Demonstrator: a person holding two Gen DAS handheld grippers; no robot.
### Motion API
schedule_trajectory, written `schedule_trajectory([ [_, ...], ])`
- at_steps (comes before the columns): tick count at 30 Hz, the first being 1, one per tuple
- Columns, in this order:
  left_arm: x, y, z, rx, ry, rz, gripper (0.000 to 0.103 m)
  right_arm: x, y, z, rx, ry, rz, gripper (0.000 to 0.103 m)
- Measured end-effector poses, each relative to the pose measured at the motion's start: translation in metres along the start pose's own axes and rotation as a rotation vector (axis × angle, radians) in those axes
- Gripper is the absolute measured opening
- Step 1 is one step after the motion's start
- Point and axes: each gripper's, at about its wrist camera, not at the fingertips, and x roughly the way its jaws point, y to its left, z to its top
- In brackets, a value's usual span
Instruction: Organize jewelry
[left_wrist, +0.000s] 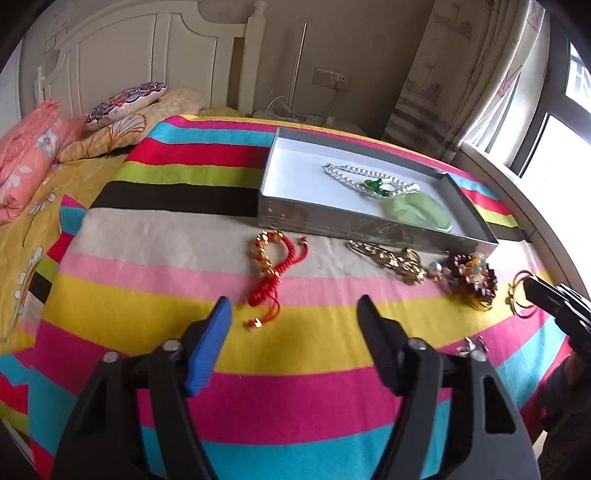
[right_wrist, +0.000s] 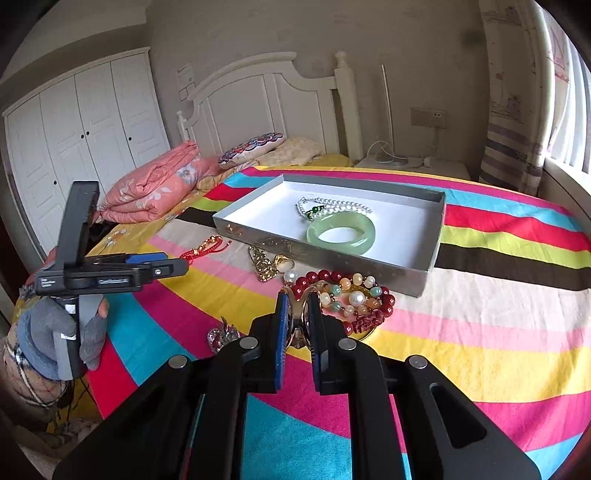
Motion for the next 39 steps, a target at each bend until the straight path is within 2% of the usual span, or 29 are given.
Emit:
schedule_trajectory([
  [2, 0.007, 0.004, 0.006, 0.007, 0.013, 0.004, 0.051, 0.000, -0.001, 0.001, 0.004, -0.001, 0.009, 0.011],
  [4, 0.017, 0.005, 0.010, 0.022, 0.045, 0.025, 0.037, 0.002, 0.002, 0.001, -0.001, 0.002, 0.010, 0.011],
  [5, 0.021, 0.005, 0.010, 0.035, 0.048, 0.035, 0.034, 0.002, 0.003, 0.001, -0.005, 0.002, 0.010, 0.011],
  [6, 0.022, 0.004, 0.010, 0.041, 0.050, 0.037, 0.026, 0.002, 0.004, 0.001, -0.009, 0.001, 0.010, 0.011],
  [7, 0.022, 0.003, 0.009, 0.052, 0.053, 0.037, 0.005, 0.002, 0.004, 0.001, -0.010, 0.001, 0.010, 0.011],
  [9, 0.021, 0.002, 0.008, 0.056, 0.044, 0.050, 0.005, 0.002, 0.004, 0.000, -0.008, -0.001, 0.009, 0.011],
  [14, -0.005, -0.007, 0.002, 0.104, -0.047, 0.085, 0.005, 0.000, 0.006, 0.000, -0.006, -0.011, 0.005, 0.011],
  [23, -0.053, -0.031, 0.009, 0.156, -0.157, 0.056, 0.005, -0.008, 0.013, 0.004, -0.016, -0.042, 0.008, 0.011],
  [39, -0.053, -0.066, 0.060, 0.240, -0.210, 0.042, 0.005, -0.014, 0.000, 0.045, -0.046, -0.106, -0.059, 0.011],
])
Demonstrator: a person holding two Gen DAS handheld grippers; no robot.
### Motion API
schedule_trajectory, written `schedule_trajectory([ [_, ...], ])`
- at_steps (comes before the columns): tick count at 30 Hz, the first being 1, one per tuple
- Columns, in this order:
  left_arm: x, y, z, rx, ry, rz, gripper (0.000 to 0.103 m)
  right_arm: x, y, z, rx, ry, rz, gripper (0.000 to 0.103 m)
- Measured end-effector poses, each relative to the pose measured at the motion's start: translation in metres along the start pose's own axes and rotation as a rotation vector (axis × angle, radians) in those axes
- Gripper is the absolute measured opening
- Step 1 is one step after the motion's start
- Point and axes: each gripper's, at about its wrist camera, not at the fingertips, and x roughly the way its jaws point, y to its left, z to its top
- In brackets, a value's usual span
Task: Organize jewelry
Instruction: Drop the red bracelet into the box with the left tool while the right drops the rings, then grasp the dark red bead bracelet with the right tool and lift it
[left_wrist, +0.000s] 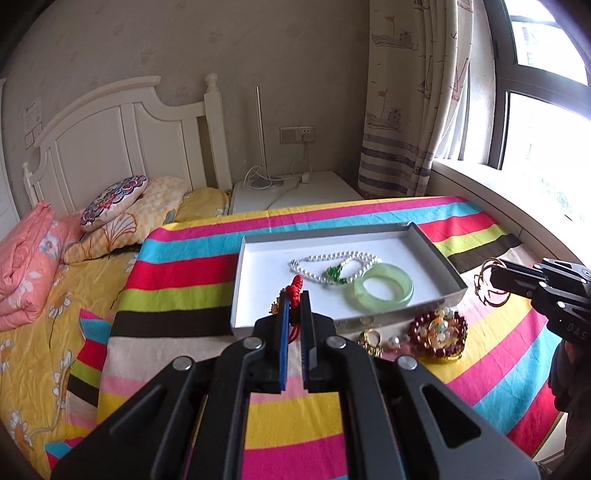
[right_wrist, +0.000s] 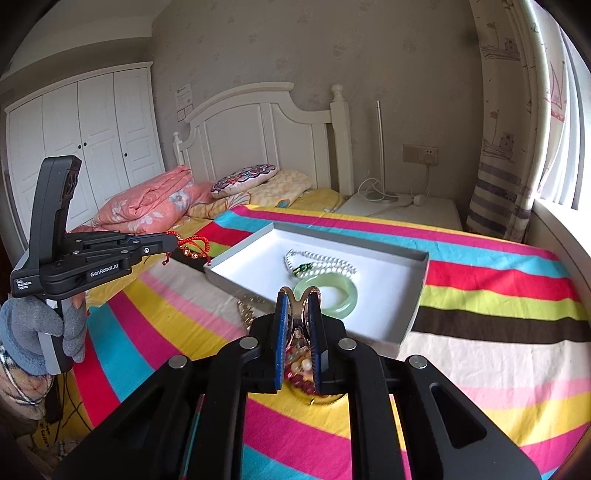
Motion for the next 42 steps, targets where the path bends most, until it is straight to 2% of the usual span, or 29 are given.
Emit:
schedule_trajectory([
  [13, 0.064, -0.001, 0.032, 0.012, 0.056, 0.022, 0.005, 0.048, -0.035, 0.032, 0.037, 0.032, -0.075, 0.011],
  [23, 0.134, -0.001, 0.044, 0.017, 0.131, 0.078, 0.006, 0.117, -0.080, 0.048, 0.121, 0.131, -0.182, 0.012],
  [24, 0.140, 0.002, 0.044, 0.002, 0.138, 0.075, 0.008, 0.121, -0.084, 0.048, 0.135, 0.137, -0.188, 0.013],
  [25, 0.144, 0.006, 0.043, -0.014, 0.148, 0.071, 0.021, 0.126, -0.090, 0.047, 0.154, 0.148, -0.181, 0.015],
  [26, 0.146, 0.010, 0.042, -0.030, 0.153, 0.067, 0.032, 0.129, -0.093, 0.048, 0.167, 0.155, -0.175, 0.022],
  [27, 0.146, 0.015, 0.040, -0.047, 0.147, 0.072, 0.055, 0.131, -0.096, 0.047, 0.178, 0.160, -0.174, 0.028],
  [28, 0.145, 0.018, 0.038, -0.060, 0.130, 0.084, 0.071, 0.129, -0.097, 0.046, 0.186, 0.155, -0.173, 0.039],
  [29, 0.143, 0.021, 0.037, -0.067, 0.117, 0.092, 0.073, 0.127, -0.096, 0.046, 0.188, 0.145, -0.166, 0.044],
  [32, 0.137, 0.024, 0.031, -0.084, 0.117, 0.096, 0.077, 0.117, -0.092, 0.042, 0.178, 0.123, -0.157, 0.044],
  [36, 0.113, 0.024, 0.019, -0.100, 0.066, 0.129, 0.093, 0.099, -0.085, 0.037, 0.176, 0.103, -0.150, 0.044],
  [37, 0.105, 0.023, 0.016, -0.102, 0.053, 0.138, 0.098, 0.092, -0.082, 0.035, 0.169, 0.091, -0.150, 0.048],
  [39, 0.086, 0.022, 0.005, -0.110, 0.031, 0.150, 0.100, 0.073, -0.073, 0.031, 0.149, 0.061, -0.157, 0.063],
  [40, 0.077, 0.022, -0.001, -0.117, 0.027, 0.139, 0.100, 0.061, -0.068, 0.028, 0.137, 0.036, -0.166, 0.075],
  [41, 0.069, 0.022, -0.007, -0.125, 0.031, 0.116, 0.100, 0.051, -0.064, 0.026, 0.127, 0.014, -0.172, 0.080],
  [42, 0.064, 0.022, -0.013, -0.132, 0.043, 0.097, 0.100, 0.043, -0.059, 0.024, 0.118, 0.001, -0.172, 0.080],
])
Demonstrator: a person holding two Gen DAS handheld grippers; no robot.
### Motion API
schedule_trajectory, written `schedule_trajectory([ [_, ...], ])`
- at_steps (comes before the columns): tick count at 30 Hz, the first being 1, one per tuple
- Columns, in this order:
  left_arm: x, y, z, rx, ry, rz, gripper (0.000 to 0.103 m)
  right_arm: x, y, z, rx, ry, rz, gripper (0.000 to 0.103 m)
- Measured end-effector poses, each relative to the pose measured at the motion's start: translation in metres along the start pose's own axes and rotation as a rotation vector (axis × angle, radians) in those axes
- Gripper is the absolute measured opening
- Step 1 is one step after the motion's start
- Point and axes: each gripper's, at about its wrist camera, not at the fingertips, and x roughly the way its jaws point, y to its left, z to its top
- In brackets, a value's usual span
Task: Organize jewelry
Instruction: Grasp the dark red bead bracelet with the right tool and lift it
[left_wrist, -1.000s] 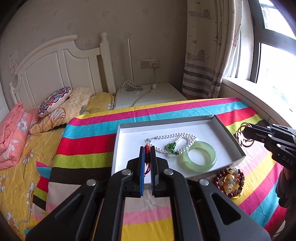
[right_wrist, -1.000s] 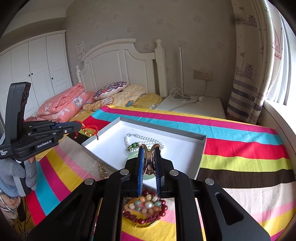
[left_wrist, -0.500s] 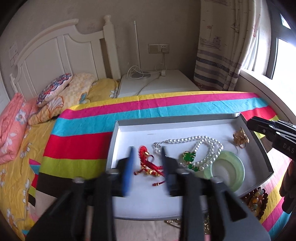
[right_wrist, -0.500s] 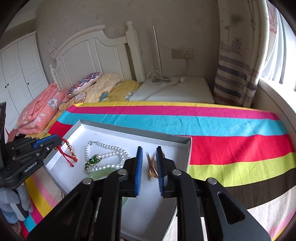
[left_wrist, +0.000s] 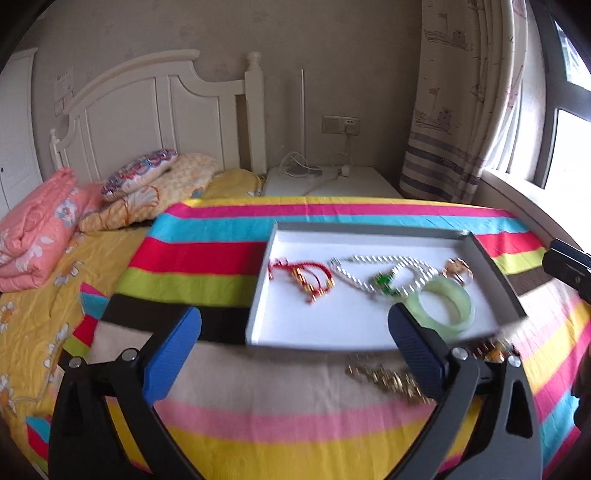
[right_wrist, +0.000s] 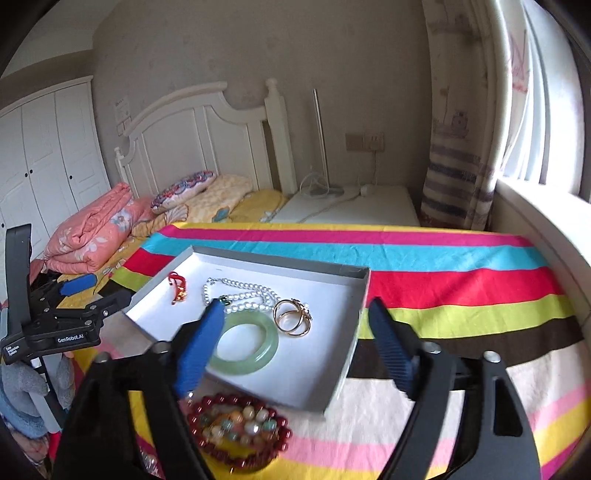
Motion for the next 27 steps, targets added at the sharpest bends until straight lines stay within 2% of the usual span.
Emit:
schedule_trajectory([
  [6, -0.024, 0.013, -0.041, -0.055, 0.084, -0.097, 0.100, -0.032, 0.005, -0.030, -0.024, 0.030, 0.026, 0.080],
  [8, -0.027, 0.012, -0.054, -0.055, 0.105, -0.101, 0.100, -0.037, 0.004, -0.045, -0.014, 0.058, 0.022, 0.078],
  [12, -0.025, 0.007, -0.074, 0.003, 0.160, -0.064, 0.100, -0.034, 0.018, -0.068, -0.066, 0.122, 0.060, 0.059],
  [14, -0.026, 0.006, -0.075, 0.004, 0.153, -0.064, 0.100, -0.031, 0.030, -0.071, -0.119, 0.139, 0.068, 0.046],
  [17, -0.022, 0.010, -0.078, -0.015, 0.180, -0.085, 0.100, -0.026, 0.049, -0.070, -0.180, 0.156, 0.095, 0.037],
  [21, -0.015, 0.023, -0.078, -0.085, 0.207, -0.122, 0.100, -0.013, 0.075, -0.075, -0.287, 0.219, 0.087, 0.034],
  [27, -0.015, 0.027, -0.078, -0.103, 0.205, -0.154, 0.100, 0.011, 0.091, -0.083, -0.414, 0.312, 0.050, 0.030],
])
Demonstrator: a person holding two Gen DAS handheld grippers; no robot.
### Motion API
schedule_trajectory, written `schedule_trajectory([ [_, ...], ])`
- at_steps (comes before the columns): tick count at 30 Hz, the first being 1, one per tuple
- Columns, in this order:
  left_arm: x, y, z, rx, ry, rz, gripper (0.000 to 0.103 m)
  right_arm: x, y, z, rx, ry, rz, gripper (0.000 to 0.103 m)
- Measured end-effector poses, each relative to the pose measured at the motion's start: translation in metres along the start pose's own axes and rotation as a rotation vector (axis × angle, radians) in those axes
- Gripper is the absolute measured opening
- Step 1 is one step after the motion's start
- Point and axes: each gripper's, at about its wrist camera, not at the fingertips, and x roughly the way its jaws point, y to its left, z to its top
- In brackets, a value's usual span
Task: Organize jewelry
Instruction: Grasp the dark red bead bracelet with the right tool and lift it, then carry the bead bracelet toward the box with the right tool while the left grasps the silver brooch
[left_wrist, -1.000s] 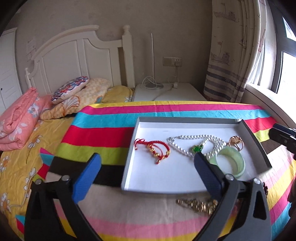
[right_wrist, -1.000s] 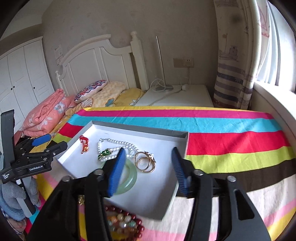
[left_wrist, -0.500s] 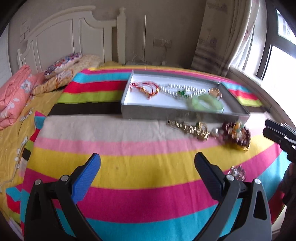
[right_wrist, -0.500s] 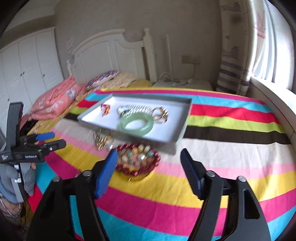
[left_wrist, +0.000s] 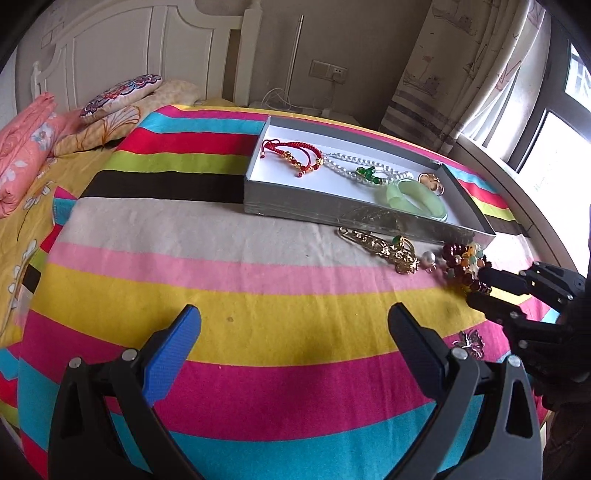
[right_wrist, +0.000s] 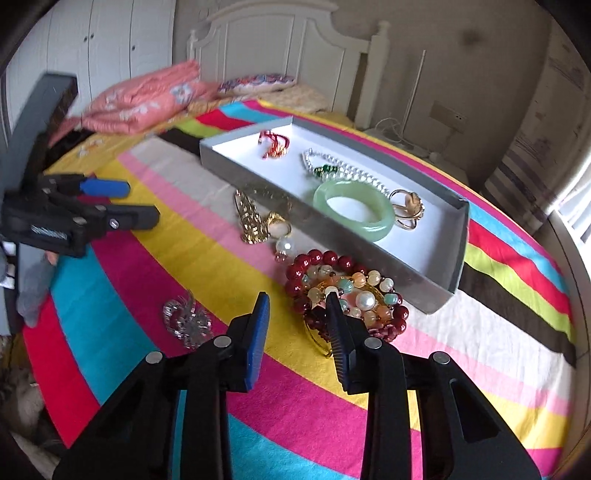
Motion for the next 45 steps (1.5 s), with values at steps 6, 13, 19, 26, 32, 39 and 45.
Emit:
schedule_trajectory([
  [6, -0.005, 0.001, 0.001, -0.011, -0.022, -0.026, 0.100, 0.005, -0.002, 0.001, -0.025, 0.004, -0.032, 0.017],
  [13, -0.027, -0.027, -0.012, 0.137, -0.080, -0.084, 0.100, -0.044, -0.028, -0.010, 0.173, -0.172, 0.026, 0.013],
  [19, -0.024, -0.074, -0.020, 0.267, -0.030, -0.155, 0.100, -0.066, -0.062, -0.020, 0.355, -0.266, 0.106, 0.013],
  [26, -0.002, -0.114, -0.018, 0.408, 0.046, -0.169, 0.098, -0.072, -0.065, -0.027, 0.401, -0.301, 0.124, 0.013],
  [32, 0.013, -0.137, -0.030, 0.524, 0.117, -0.196, 0.069, -0.085, -0.081, -0.036, 0.461, -0.362, 0.121, 0.013],
  [39, 0.006, -0.149, -0.043, 0.597, 0.101, -0.218, 0.055, -0.093, -0.096, -0.046, 0.510, -0.393, 0.116, 0.013],
  [45, 0.001, -0.139, -0.039, 0.547, 0.085, -0.228, 0.054, -0.093, -0.093, -0.046, 0.504, -0.387, 0.118, 0.013],
])
